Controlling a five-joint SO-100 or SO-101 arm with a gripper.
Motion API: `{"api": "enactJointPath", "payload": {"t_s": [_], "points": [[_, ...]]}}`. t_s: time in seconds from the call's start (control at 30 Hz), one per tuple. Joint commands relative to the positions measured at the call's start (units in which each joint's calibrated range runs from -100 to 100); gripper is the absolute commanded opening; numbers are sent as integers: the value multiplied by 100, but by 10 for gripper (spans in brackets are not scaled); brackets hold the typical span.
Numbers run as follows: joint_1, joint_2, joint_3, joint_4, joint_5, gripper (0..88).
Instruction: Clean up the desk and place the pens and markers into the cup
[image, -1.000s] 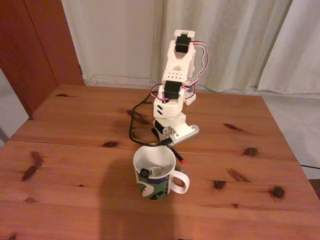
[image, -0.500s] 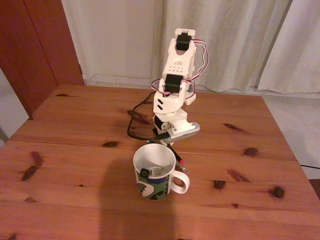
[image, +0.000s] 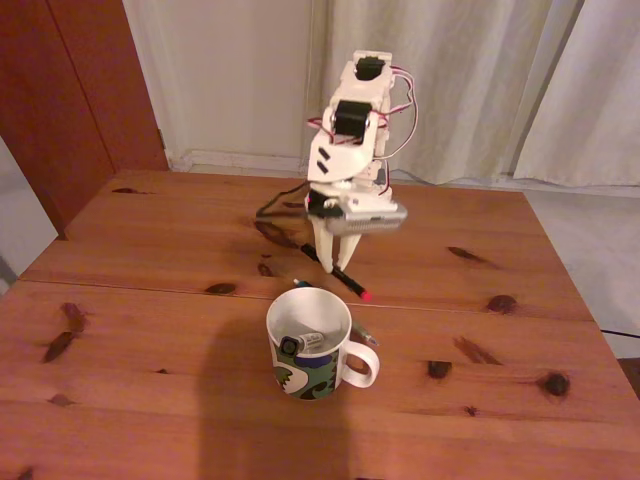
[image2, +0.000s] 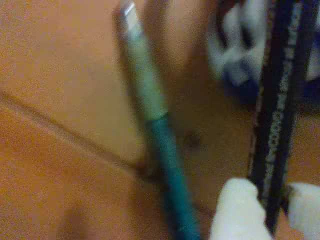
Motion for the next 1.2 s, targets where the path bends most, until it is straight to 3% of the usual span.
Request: {"api": "enactJointPath", "payload": {"t_s": [0.0, 0.47, 1.17], "points": [[177, -576, -377, -409, -116, 7], [217, -791, -368, -2328, -1037, 7], [40, -195, -386, -4624, -1467, 8]]}}
